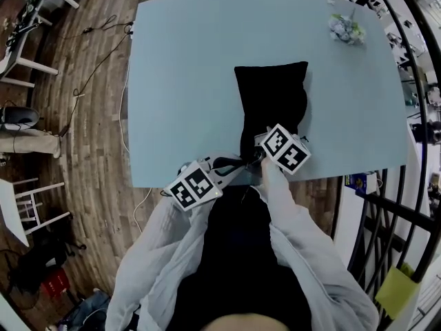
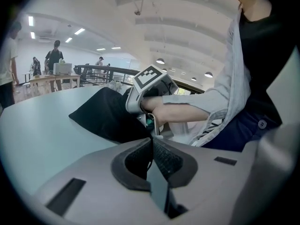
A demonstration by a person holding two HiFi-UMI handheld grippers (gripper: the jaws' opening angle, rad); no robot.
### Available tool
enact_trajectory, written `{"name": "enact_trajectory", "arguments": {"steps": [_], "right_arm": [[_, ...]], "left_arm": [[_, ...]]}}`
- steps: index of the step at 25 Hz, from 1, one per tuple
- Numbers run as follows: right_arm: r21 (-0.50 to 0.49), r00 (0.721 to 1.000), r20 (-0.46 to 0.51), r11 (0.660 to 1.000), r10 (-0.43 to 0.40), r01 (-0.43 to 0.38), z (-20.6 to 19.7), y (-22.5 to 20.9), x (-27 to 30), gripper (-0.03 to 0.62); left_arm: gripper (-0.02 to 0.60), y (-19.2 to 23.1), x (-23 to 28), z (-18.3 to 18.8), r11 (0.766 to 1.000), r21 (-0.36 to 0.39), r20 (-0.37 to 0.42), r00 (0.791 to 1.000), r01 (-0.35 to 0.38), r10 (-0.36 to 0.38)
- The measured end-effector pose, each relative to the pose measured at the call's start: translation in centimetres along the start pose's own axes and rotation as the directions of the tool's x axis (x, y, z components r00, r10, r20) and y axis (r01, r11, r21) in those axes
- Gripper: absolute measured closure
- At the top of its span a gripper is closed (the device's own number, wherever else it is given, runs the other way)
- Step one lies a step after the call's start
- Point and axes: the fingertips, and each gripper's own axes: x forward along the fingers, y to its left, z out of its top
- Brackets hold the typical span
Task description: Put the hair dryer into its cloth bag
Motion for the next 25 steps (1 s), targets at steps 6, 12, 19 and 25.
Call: {"name": "enact_trajectory", "arguments": {"steps": [6,12,19,25], "right_arm": [[-0.146,0.994,-0.086,0.988,-0.064,0.051,-1.4,0.4,2.8,0.349],[-0.278,0.995,-0.100,0.961,-0.025,-0.003,-1.0,0.7,2.2,0.327],[-0.319,0.996,-0.046,0.944,0.074,-0.085,0.4,0.6,-2.3,0.326],[-0.316,0.981,-0.131,0.932,0.143,-0.178,-0.2,-0.9,-6.3,0.332]], "left_arm": [[0.555,1.9,0.0,-1.3,1.000,0.009,-0.027,1.000,0.002,-0.001],[0.555,1.7,0.5,-1.5,0.999,0.024,-0.032,0.999,0.036,-0.035],[0.555,0.7,1.1,-1.3,0.999,0.024,-0.038,0.999,-0.022,0.023],[0.554,0.0,2.0,-0.8,0.992,0.014,-0.037,0.991,-0.128,0.128]]}}
